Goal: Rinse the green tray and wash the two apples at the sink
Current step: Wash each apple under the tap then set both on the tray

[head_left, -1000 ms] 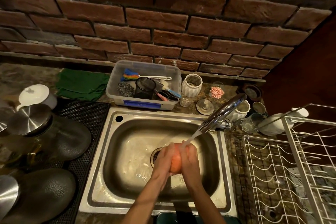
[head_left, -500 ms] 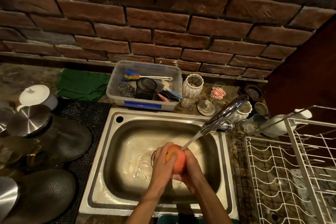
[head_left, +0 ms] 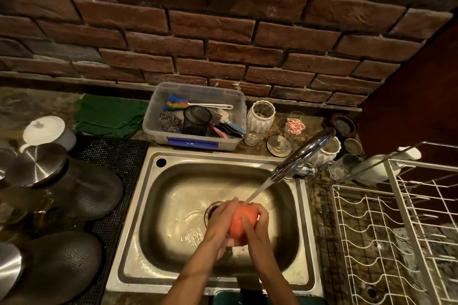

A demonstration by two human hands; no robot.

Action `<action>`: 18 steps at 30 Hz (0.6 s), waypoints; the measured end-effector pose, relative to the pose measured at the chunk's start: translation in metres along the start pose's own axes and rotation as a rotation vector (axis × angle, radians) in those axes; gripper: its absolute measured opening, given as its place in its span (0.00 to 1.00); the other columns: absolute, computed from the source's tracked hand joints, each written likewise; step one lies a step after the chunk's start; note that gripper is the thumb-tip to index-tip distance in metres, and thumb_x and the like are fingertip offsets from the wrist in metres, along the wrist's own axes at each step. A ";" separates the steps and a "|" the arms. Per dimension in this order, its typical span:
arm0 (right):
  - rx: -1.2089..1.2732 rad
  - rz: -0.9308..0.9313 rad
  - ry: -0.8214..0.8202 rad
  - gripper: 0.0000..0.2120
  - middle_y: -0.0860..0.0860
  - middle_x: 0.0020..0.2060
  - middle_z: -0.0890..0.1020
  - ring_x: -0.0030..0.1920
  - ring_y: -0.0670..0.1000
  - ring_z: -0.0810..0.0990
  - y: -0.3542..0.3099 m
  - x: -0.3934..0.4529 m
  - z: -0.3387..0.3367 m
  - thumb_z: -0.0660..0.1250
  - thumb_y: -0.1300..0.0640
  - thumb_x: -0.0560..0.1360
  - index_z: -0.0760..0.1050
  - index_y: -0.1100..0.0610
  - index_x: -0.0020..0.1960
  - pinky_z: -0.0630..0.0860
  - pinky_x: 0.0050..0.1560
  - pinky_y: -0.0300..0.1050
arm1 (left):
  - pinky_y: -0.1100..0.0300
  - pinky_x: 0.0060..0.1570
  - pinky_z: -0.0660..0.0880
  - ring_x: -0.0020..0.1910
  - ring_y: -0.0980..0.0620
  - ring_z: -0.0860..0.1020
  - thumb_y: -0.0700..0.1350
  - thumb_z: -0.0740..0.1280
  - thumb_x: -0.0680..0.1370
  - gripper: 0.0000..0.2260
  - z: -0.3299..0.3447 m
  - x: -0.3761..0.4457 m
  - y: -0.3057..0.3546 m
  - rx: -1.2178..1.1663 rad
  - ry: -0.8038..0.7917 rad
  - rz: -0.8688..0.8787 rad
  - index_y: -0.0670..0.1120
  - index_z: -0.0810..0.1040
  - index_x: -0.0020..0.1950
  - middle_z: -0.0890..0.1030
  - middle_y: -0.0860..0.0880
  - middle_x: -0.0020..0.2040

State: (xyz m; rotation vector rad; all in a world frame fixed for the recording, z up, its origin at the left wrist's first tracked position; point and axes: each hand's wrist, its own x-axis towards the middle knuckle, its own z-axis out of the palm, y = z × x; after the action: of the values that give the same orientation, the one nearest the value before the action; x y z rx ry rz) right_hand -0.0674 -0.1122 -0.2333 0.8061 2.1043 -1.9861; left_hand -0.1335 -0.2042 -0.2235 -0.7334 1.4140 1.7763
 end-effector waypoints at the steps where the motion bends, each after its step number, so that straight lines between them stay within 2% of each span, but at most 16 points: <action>1: 0.015 0.011 0.028 0.21 0.50 0.66 0.68 0.63 0.53 0.76 -0.001 0.000 0.002 0.59 0.40 0.78 0.61 0.43 0.69 0.81 0.60 0.56 | 0.41 0.38 0.83 0.53 0.40 0.82 0.57 0.68 0.77 0.11 0.001 0.000 -0.001 0.012 0.012 0.033 0.52 0.81 0.53 0.81 0.44 0.57; 5: 0.125 0.072 0.121 0.16 0.48 0.60 0.77 0.58 0.49 0.81 -0.008 0.009 0.008 0.61 0.35 0.74 0.68 0.36 0.60 0.81 0.58 0.53 | 0.42 0.46 0.84 0.53 0.46 0.82 0.58 0.64 0.79 0.09 0.006 -0.002 -0.009 0.081 0.039 0.171 0.57 0.80 0.52 0.80 0.50 0.56; 7: 0.175 0.123 0.172 0.12 0.51 0.57 0.81 0.56 0.52 0.83 -0.011 0.016 0.010 0.62 0.40 0.78 0.74 0.41 0.59 0.81 0.58 0.58 | 0.51 0.47 0.84 0.50 0.59 0.82 0.58 0.63 0.79 0.06 0.008 -0.007 -0.011 0.146 0.040 0.268 0.65 0.79 0.49 0.82 0.62 0.52; 9: 0.268 0.191 0.178 0.13 0.55 0.54 0.84 0.54 0.56 0.84 -0.015 0.020 0.011 0.63 0.44 0.78 0.79 0.47 0.58 0.82 0.56 0.60 | 0.65 0.48 0.79 0.47 0.69 0.79 0.55 0.62 0.81 0.11 0.008 -0.010 -0.010 0.233 0.042 0.356 0.73 0.77 0.46 0.79 0.73 0.47; 11: 0.416 0.293 0.119 0.18 0.60 0.52 0.86 0.53 0.59 0.85 -0.019 0.021 0.010 0.64 0.44 0.75 0.82 0.53 0.56 0.82 0.51 0.58 | 0.65 0.59 0.74 0.57 0.66 0.75 0.53 0.63 0.81 0.10 0.008 -0.007 -0.012 0.286 0.042 0.402 0.70 0.75 0.57 0.75 0.69 0.55; 12: 0.481 0.361 0.074 0.21 0.62 0.52 0.85 0.53 0.60 0.85 -0.021 0.022 0.007 0.64 0.42 0.74 0.82 0.55 0.57 0.81 0.51 0.58 | 0.63 0.62 0.72 0.61 0.62 0.72 0.53 0.63 0.81 0.13 0.006 -0.004 -0.012 0.317 0.048 0.424 0.66 0.73 0.64 0.72 0.63 0.60; 13: 0.524 0.426 0.025 0.24 0.62 0.53 0.85 0.54 0.61 0.84 -0.021 0.022 0.005 0.65 0.39 0.73 0.81 0.55 0.59 0.80 0.52 0.60 | 0.61 0.63 0.72 0.64 0.60 0.71 0.53 0.64 0.80 0.15 0.004 -0.001 -0.013 0.346 0.055 0.449 0.62 0.72 0.67 0.71 0.59 0.63; 15: 0.532 0.521 -0.057 0.26 0.61 0.55 0.85 0.57 0.62 0.83 -0.023 0.023 0.002 0.66 0.35 0.72 0.81 0.53 0.59 0.81 0.52 0.64 | 0.56 0.64 0.75 0.66 0.57 0.71 0.53 0.64 0.80 0.15 -0.002 0.002 -0.011 0.363 0.044 0.474 0.60 0.73 0.67 0.70 0.57 0.66; 17: 0.447 0.499 -0.060 0.24 0.60 0.54 0.85 0.55 0.62 0.84 -0.025 0.026 0.001 0.66 0.37 0.72 0.80 0.51 0.59 0.83 0.48 0.62 | 0.51 0.66 0.75 0.67 0.55 0.71 0.51 0.64 0.81 0.15 -0.003 0.003 -0.010 0.336 0.042 0.456 0.58 0.74 0.68 0.71 0.56 0.67; 18: 0.388 0.451 -0.037 0.23 0.60 0.54 0.85 0.54 0.61 0.85 -0.026 0.027 0.002 0.65 0.38 0.74 0.79 0.52 0.60 0.83 0.47 0.61 | 0.51 0.67 0.74 0.66 0.55 0.72 0.51 0.63 0.81 0.15 -0.002 0.003 -0.009 0.308 0.054 0.446 0.58 0.74 0.67 0.73 0.56 0.67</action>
State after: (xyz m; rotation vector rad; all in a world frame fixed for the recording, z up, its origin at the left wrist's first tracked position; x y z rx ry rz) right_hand -0.1028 -0.1056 -0.2231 1.1693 1.3643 -2.1368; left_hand -0.1276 -0.2044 -0.2320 -0.3192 1.9476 1.8048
